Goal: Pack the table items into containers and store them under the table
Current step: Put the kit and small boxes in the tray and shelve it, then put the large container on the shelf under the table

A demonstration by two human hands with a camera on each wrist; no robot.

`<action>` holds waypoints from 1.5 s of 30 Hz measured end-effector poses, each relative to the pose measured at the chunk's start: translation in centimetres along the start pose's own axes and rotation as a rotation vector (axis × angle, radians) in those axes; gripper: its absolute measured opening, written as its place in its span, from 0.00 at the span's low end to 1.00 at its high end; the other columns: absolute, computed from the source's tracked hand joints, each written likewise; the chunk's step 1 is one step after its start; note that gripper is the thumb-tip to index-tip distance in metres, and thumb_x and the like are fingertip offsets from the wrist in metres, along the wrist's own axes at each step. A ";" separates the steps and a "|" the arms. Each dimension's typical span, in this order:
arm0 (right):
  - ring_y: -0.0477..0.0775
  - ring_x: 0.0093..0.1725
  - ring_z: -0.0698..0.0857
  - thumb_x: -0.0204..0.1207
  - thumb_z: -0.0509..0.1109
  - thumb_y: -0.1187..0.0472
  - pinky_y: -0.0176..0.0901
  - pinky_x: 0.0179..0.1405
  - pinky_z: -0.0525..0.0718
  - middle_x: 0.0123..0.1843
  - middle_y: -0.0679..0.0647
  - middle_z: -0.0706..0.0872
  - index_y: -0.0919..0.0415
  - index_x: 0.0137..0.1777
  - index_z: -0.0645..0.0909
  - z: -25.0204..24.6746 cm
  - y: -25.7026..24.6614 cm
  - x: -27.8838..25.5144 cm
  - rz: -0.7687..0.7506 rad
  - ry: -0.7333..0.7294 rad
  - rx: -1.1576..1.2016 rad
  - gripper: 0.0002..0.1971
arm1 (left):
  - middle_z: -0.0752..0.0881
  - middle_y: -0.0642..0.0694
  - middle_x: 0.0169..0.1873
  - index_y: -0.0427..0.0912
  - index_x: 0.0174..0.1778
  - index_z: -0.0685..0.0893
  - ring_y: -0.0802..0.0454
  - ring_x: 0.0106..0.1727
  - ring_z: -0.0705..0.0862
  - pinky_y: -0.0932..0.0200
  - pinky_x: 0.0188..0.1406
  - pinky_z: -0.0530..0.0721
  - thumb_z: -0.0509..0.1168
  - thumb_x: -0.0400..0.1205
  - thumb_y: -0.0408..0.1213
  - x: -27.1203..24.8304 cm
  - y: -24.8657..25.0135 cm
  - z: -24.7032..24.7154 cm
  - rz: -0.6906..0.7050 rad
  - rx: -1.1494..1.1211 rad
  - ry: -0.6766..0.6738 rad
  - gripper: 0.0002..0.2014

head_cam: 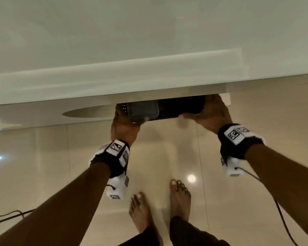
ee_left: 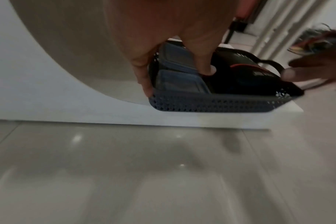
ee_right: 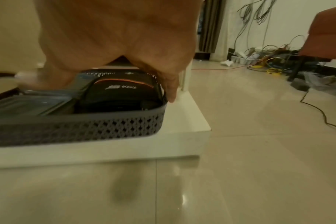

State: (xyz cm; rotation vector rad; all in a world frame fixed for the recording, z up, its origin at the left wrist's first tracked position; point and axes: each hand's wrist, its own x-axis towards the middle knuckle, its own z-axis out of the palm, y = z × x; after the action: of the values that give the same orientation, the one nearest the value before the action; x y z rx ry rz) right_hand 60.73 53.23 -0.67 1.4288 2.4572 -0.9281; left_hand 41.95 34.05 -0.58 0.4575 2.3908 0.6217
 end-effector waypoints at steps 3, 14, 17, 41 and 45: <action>0.67 0.82 0.57 0.58 0.79 0.33 0.63 0.78 0.68 0.83 0.67 0.55 0.67 0.83 0.46 2.8 1.6 -1.0 -0.076 -0.088 -0.199 0.64 | 0.48 0.37 0.85 0.37 0.84 0.39 0.40 0.85 0.52 0.45 0.81 0.65 0.74 0.72 0.55 -1.0 -0.9 1.1 0.068 0.263 -0.151 0.59; 0.71 0.72 0.74 0.82 0.66 0.55 0.57 0.74 0.72 0.69 0.72 0.78 0.71 0.70 0.75 2.5 0.6 3.3 -0.109 0.014 -0.191 0.23 | 0.41 0.37 0.84 0.35 0.84 0.39 0.42 0.85 0.37 0.52 0.84 0.48 0.77 0.61 0.65 2.1 -0.1 -0.6 0.127 0.395 -0.336 0.70; 0.70 0.70 0.76 0.83 0.62 0.47 0.56 0.69 0.75 0.68 0.72 0.80 0.73 0.68 0.76 0.7 -0.7 2.6 -0.009 -0.060 -0.296 0.27 | 0.44 0.38 0.84 0.36 0.84 0.41 0.43 0.86 0.41 0.53 0.84 0.49 0.77 0.62 0.63 1.5 0.2 -2.4 0.138 0.376 -0.342 0.67; 0.62 0.75 0.75 0.83 0.59 0.43 0.53 0.67 0.78 0.84 0.61 0.59 0.66 0.83 0.50 -14.2 -43.6 -18.0 -0.411 -0.009 0.041 0.38 | 0.87 0.47 0.51 0.46 0.56 0.81 0.43 0.57 0.84 0.47 0.60 0.77 0.63 0.82 0.51 -14.4 2.8 -43.5 0.079 0.109 0.501 0.14; 0.60 0.79 0.69 0.81 0.59 0.39 0.51 0.70 0.75 0.85 0.60 0.59 0.65 0.83 0.50 -9.6 -52.9 -15.6 -0.383 0.016 0.076 0.41 | 0.85 0.48 0.49 0.45 0.54 0.78 0.45 0.53 0.80 0.51 0.54 0.71 0.61 0.83 0.51 -7.3 -1.7 -50.3 0.097 0.153 0.666 0.13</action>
State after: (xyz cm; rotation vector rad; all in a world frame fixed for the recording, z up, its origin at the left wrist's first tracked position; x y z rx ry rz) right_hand 26.92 28.54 36.56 1.0003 2.7918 -1.0905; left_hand 14.86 13.27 37.06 0.4869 3.0781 0.7190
